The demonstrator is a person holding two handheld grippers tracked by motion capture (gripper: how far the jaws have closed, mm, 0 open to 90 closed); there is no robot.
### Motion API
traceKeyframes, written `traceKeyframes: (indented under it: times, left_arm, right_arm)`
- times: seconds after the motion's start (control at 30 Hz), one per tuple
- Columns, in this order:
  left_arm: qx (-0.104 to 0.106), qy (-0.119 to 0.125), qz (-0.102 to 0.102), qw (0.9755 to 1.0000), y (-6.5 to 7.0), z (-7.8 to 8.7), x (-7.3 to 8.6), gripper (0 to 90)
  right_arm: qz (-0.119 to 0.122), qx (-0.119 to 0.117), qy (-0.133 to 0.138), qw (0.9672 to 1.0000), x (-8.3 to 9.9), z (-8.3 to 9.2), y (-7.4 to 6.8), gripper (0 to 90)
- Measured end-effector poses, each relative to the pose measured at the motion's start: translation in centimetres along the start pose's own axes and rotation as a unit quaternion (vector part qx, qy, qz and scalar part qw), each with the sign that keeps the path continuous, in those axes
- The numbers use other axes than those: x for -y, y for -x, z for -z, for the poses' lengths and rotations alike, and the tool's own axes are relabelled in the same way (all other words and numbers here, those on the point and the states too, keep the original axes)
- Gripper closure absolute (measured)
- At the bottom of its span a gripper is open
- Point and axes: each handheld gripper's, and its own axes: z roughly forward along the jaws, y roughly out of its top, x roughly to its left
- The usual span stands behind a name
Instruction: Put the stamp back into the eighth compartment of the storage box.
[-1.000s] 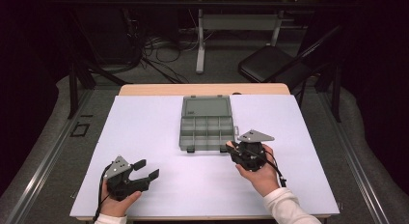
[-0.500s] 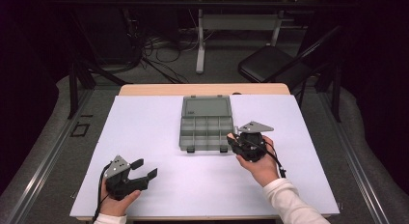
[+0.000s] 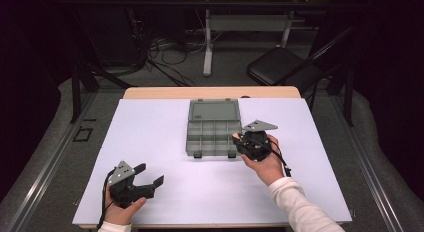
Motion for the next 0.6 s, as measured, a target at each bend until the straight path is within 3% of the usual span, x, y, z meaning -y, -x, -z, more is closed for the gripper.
traceKeyframes:
  times: [0.27, 0.47, 0.6]
  left_arm:
    - [0.006, -0.004, -0.006, 1.0, 0.0, 0.0, 0.1, 14.8]
    - [0.007, -0.013, -0.007, 0.9999, 0.0, 0.1, 0.2, 5.6]
    - [0.02, -0.007, 0.002, 0.9998, -0.1, 0.2, 0.1, 0.5]
  right_arm:
    - [-0.003, 0.006, -0.003, 1.0, 0.1, -1.1, 0.4, 75.8]
    - [-0.005, 0.008, -0.005, 0.9999, 0.2, -1.7, 0.8, 75.8]
    - [-0.005, 0.008, -0.008, 0.9999, 0.2, -2.0, 0.8, 75.8]
